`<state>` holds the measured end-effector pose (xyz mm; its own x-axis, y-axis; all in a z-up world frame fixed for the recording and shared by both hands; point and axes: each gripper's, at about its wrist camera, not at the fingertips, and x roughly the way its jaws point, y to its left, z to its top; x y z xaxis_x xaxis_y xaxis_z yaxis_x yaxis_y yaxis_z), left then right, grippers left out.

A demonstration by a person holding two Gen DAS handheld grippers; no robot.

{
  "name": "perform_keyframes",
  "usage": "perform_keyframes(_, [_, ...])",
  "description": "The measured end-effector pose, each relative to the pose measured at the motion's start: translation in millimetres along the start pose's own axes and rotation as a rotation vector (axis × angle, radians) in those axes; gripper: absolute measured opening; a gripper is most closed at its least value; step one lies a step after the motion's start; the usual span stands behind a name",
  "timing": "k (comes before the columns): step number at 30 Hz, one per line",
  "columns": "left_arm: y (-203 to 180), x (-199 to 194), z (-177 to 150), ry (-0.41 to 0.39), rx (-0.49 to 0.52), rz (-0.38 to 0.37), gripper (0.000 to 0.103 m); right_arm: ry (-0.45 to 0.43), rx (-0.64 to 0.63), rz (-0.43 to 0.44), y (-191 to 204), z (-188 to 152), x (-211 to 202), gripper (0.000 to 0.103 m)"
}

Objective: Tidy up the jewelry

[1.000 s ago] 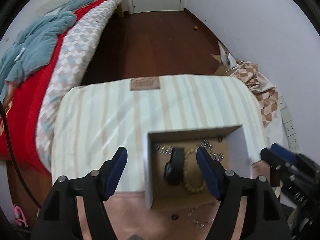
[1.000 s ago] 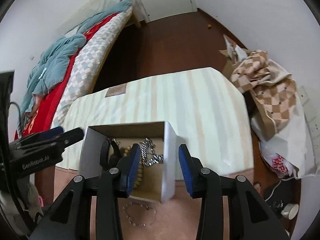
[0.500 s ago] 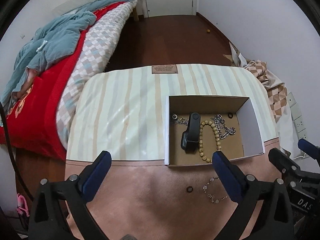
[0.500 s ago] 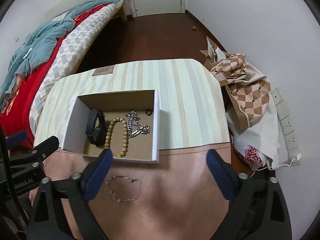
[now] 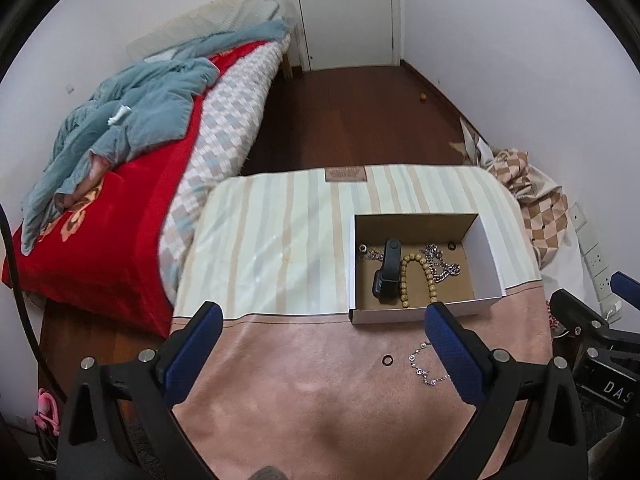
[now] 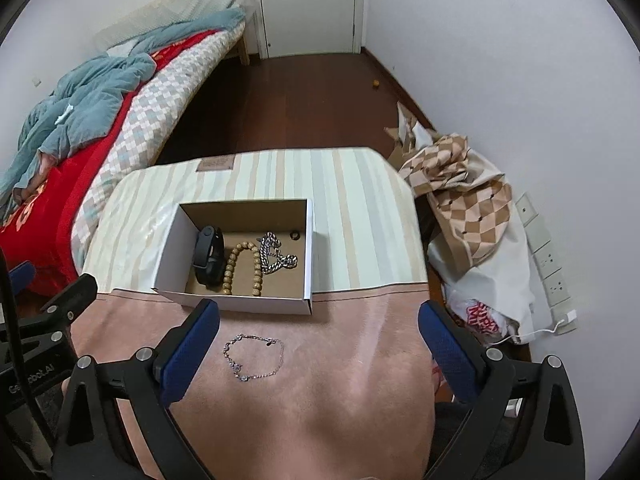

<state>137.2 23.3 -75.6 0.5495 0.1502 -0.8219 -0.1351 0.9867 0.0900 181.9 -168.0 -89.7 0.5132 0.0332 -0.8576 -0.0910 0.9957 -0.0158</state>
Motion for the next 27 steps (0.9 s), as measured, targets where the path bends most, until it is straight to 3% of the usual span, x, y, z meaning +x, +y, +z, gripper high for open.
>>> perform_keyframes(9, [9.4,-40.4,-12.5,-0.051,-0.028,-0.024,0.103,-0.075,-0.015,0.007,8.2,-9.0,-55.2,0.101])
perform_keyframes(16, [15.0,-54.3,-20.6,-0.071,-0.061,-0.013,0.103,-0.093,-0.005,0.044,11.0,-19.4,-76.0,0.101])
perform_keyframes(19, [15.2,-49.9,-25.6,-0.094,-0.059,0.019,0.103,-0.064,0.015,0.078,7.0,-23.3,-63.4,0.101])
perform_keyframes(22, [16.9,-32.5,-32.9,-0.092,-0.066,0.099,0.103,-0.007,0.047,0.107,-1.3,-30.5,-30.6,0.101])
perform_keyframes(27, [20.8,21.7,-54.6,0.028,-0.056,0.209,0.103,0.103,0.068,0.145,-5.8,-58.2,44.8,0.101])
